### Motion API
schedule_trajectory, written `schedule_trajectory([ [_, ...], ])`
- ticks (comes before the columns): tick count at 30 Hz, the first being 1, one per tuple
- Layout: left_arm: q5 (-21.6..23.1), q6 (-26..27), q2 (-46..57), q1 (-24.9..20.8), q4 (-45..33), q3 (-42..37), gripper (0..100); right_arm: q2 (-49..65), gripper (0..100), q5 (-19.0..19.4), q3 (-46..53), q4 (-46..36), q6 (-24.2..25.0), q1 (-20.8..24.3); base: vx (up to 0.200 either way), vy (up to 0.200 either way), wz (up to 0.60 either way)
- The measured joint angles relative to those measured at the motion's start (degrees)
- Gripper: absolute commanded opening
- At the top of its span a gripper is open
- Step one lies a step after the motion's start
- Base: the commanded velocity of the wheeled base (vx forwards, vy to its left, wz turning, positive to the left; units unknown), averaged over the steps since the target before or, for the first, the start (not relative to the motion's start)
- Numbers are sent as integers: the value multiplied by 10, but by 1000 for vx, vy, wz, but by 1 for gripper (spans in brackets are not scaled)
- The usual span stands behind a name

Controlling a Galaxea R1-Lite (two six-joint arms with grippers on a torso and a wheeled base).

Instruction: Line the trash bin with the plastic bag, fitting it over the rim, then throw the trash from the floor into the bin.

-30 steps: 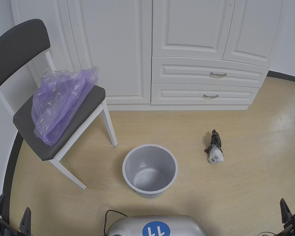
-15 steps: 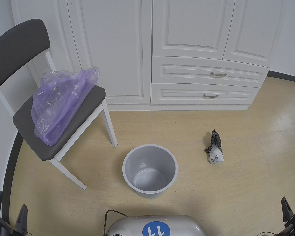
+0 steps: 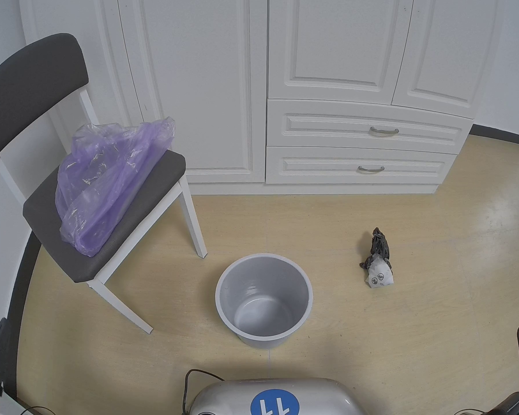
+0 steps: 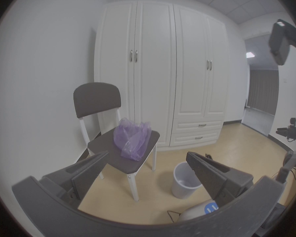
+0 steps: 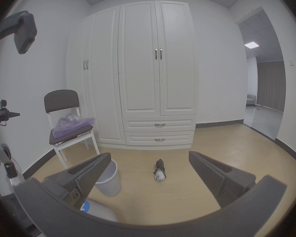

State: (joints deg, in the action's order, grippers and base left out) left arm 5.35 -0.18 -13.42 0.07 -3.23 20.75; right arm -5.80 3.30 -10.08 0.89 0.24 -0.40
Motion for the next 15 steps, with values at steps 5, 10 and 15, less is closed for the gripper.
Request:
schedule_trajectory([
  [5, -19, 29, -124, 5, -35, 72, 100, -81, 100, 0, -62, -34, 2, -3, 0, 0, 0],
  [10, -77, 70, -245, 2, -54, 130, 100, -174, 100, -4, -120, -54, 4, -8, 0, 0, 0],
  [15, -172, 89, -361, -40, -66, 188, 100, -248, 100, -7, -157, -48, 4, -10, 0, 0, 0],
])
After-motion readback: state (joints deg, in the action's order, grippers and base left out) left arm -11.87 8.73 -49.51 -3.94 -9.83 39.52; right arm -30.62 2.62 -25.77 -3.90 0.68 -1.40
